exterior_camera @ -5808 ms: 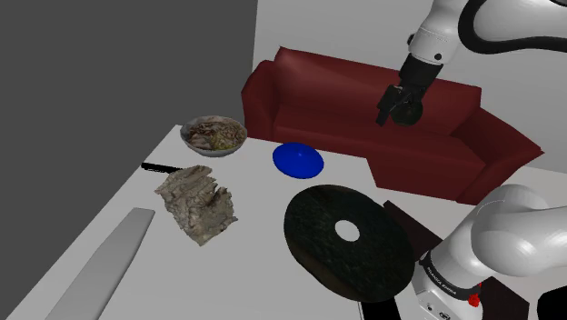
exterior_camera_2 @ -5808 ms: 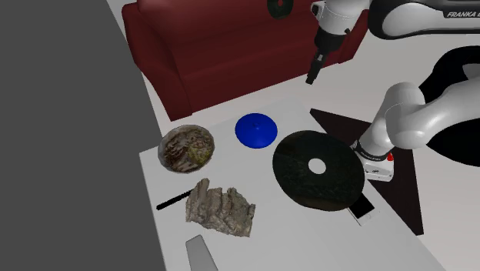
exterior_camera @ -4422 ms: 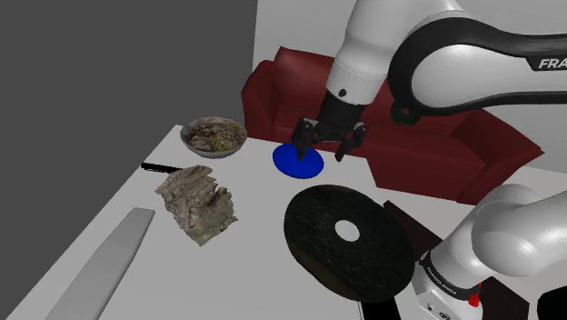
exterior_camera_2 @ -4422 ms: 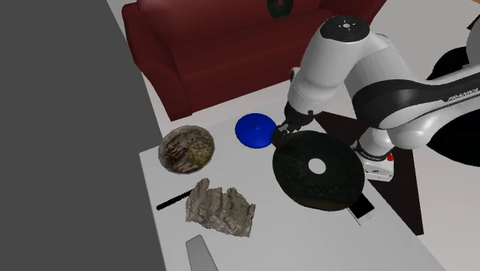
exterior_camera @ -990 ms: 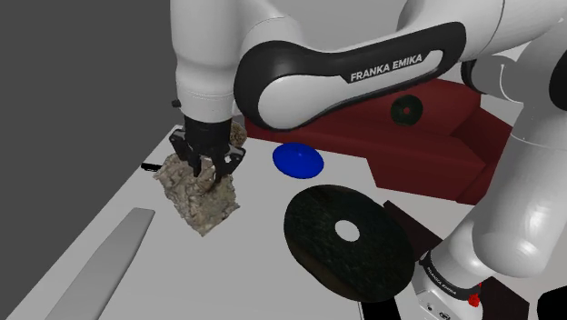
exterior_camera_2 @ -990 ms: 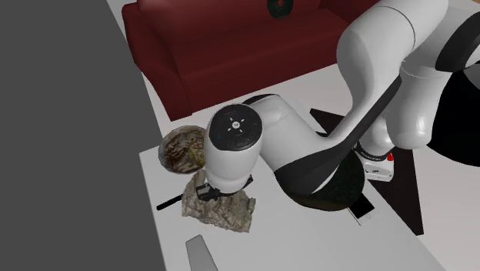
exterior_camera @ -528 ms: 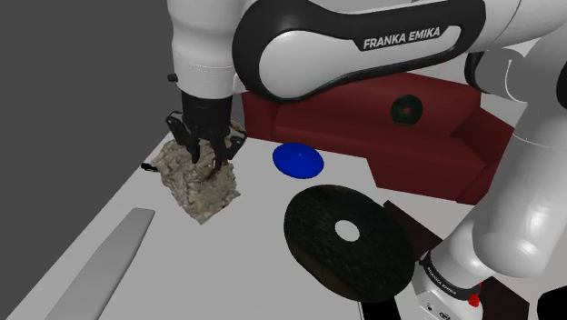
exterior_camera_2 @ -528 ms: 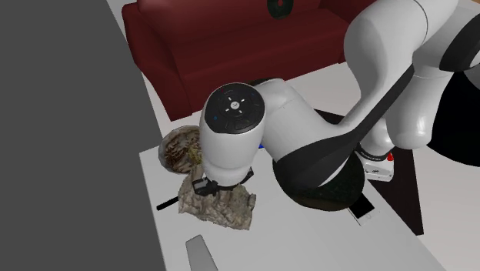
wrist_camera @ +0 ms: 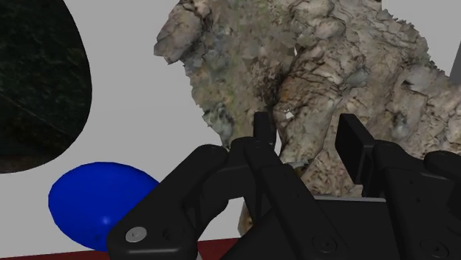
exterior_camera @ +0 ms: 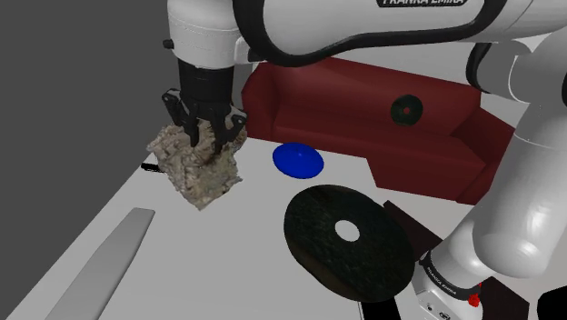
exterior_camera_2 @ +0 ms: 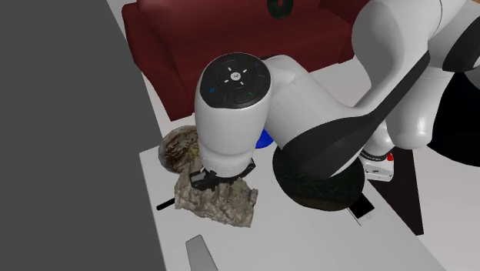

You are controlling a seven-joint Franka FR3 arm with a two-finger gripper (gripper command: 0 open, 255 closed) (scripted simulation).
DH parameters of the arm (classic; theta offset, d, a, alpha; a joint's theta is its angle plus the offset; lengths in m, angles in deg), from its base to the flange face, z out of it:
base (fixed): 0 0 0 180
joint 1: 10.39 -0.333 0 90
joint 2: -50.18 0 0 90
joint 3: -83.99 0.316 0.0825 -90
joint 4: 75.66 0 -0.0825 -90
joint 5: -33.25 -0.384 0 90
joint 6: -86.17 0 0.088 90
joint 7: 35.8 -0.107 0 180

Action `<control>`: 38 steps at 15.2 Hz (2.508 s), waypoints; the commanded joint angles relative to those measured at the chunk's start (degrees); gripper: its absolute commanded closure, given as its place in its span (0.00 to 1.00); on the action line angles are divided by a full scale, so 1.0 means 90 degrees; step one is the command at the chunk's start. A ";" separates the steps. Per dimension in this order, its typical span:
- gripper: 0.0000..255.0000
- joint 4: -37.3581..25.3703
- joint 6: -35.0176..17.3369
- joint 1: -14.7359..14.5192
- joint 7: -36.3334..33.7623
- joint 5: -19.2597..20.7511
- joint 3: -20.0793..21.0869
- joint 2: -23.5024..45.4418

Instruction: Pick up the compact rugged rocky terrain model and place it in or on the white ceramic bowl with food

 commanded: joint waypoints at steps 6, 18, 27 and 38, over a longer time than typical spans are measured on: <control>1.00 -0.0693 0.0553 -0.0080 0.0170 0.0068 -0.0038 0.0145; 1.00 -0.2958 0.1460 0.0064 0.1623 0.0658 -0.0623 0.1430; 1.00 -0.3365 0.1381 0.0152 0.2012 0.0823 -0.0792 0.1883; 1.00 -0.1851 0.0241 0.0668 0.1817 0.0688 -0.0715 0.1588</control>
